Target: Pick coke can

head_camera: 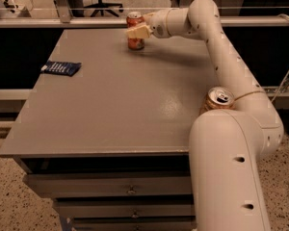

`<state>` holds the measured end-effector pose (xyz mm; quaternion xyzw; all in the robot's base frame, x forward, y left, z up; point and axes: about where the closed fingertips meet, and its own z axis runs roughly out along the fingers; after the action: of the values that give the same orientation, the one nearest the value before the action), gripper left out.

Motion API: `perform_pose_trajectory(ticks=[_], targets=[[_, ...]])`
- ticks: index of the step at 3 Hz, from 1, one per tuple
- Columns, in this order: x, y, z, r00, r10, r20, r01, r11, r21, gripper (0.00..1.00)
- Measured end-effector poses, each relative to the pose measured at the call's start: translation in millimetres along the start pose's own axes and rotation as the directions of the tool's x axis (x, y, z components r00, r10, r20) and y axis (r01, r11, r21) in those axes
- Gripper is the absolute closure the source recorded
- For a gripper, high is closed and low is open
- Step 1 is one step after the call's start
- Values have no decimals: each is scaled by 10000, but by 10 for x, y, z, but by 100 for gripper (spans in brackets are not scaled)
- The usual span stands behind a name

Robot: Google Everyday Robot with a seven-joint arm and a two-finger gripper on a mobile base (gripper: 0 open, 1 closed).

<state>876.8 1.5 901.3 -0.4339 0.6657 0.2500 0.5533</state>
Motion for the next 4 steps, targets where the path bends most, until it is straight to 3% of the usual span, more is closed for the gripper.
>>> perform_pose_trajectory(ticks=[2,3,4], targets=[[-91,-44,-179,9999,139,12,-139,9995,281,88],[-420,28,-563,9993,-47,360,36,9995,312,100],[-743,78,-1073,9931,-130,1165,56,9980,637,100]])
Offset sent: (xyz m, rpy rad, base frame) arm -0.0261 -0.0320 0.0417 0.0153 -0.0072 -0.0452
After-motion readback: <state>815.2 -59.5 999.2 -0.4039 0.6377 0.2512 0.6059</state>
